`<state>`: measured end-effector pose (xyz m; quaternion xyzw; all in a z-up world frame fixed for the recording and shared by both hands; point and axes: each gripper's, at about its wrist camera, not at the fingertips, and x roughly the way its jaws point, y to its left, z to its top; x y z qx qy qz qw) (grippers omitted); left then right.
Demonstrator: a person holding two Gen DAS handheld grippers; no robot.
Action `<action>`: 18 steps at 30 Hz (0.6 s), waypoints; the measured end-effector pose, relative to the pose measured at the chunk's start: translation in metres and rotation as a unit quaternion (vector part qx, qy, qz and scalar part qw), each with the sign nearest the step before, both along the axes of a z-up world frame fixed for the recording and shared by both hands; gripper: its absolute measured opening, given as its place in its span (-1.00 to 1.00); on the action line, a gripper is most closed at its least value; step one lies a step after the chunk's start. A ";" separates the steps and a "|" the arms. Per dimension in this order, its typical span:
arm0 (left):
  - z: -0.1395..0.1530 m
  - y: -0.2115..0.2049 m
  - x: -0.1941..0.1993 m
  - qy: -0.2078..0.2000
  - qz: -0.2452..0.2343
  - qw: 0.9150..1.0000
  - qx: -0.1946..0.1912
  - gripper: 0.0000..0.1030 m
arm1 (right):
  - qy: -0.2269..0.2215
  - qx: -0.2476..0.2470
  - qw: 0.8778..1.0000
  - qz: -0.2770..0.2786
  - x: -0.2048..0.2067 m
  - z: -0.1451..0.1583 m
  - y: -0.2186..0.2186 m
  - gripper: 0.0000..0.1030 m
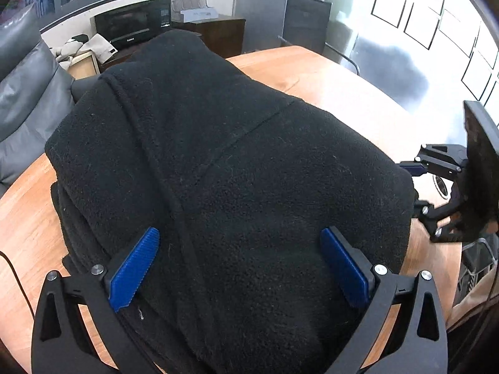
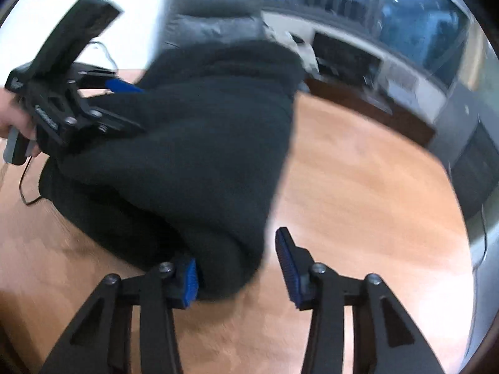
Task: Fold clothes
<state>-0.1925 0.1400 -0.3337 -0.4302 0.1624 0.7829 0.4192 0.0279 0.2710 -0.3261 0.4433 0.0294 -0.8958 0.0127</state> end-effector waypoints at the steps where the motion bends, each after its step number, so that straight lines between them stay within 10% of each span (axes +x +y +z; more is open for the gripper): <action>1: 0.001 -0.002 0.000 0.001 0.001 1.000 0.001 1.00 | -0.008 -0.014 1.000 0.004 0.002 0.003 0.004 -0.06; 6: 0.023 -0.012 -0.004 -0.044 0.034 0.998 0.009 1.00 | -0.058 -0.078 0.993 0.063 0.000 0.035 0.024 0.05; 9: 0.036 -0.039 -0.016 -0.095 0.114 0.988 0.038 1.00 | -0.061 -0.151 0.985 0.059 0.000 0.064 0.054 0.58; 18: -0.019 -0.101 -0.026 -0.319 0.241 0.903 0.158 1.00 | -0.162 -0.382 0.901 0.127 -0.094 0.008 0.103 0.62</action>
